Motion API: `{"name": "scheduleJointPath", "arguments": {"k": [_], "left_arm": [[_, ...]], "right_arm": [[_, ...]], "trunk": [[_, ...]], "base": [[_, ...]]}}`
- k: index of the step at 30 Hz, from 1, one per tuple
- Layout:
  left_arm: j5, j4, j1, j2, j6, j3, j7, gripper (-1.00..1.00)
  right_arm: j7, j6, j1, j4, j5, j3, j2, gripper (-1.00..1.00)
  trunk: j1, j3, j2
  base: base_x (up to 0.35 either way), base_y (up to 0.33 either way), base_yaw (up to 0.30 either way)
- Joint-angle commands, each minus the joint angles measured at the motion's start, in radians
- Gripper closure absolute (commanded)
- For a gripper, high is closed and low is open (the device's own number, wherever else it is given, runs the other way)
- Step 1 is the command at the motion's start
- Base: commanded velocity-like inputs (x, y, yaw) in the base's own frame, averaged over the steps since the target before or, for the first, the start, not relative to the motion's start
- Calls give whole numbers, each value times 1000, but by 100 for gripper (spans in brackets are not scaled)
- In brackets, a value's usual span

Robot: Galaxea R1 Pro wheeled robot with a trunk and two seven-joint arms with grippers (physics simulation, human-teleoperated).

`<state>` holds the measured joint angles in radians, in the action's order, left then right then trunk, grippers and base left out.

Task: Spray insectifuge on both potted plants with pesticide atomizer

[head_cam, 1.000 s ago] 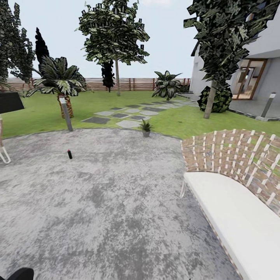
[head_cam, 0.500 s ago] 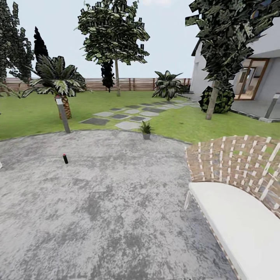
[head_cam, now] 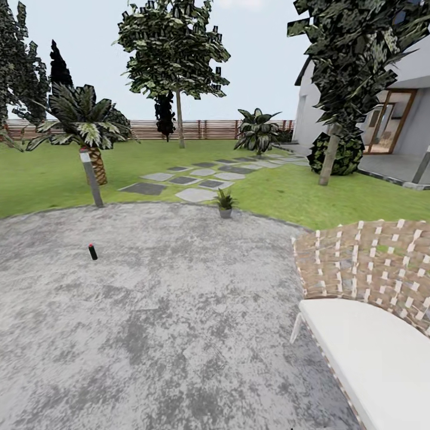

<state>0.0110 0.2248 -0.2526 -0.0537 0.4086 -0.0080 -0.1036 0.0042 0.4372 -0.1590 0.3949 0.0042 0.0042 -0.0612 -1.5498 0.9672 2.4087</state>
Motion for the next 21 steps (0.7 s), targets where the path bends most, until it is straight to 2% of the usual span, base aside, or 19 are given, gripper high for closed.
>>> {"name": "scheduleJointPath", "arguments": {"k": [1, 10, 21], "left_arm": [[1, -1, -1, 0, 3, -1, -4, -100], [1, -1, -1, 0, 3, -1, -4, -100], [1, -1, -1, 0, 3, -1, -4, -100]], "right_arm": [[0, 3, 0, -1, 0, 0, 0, -100], [0, 3, 0, -1, 0, 0, 0, -100], [0, 3, 0, -1, 0, 0, 0, -100]], "trunk": [[0, 1, 0], [0, 1, 0], [0, 1, 0]], "base": [[340, 0, 0], [340, 0, 67], [340, 0, 240]]}}
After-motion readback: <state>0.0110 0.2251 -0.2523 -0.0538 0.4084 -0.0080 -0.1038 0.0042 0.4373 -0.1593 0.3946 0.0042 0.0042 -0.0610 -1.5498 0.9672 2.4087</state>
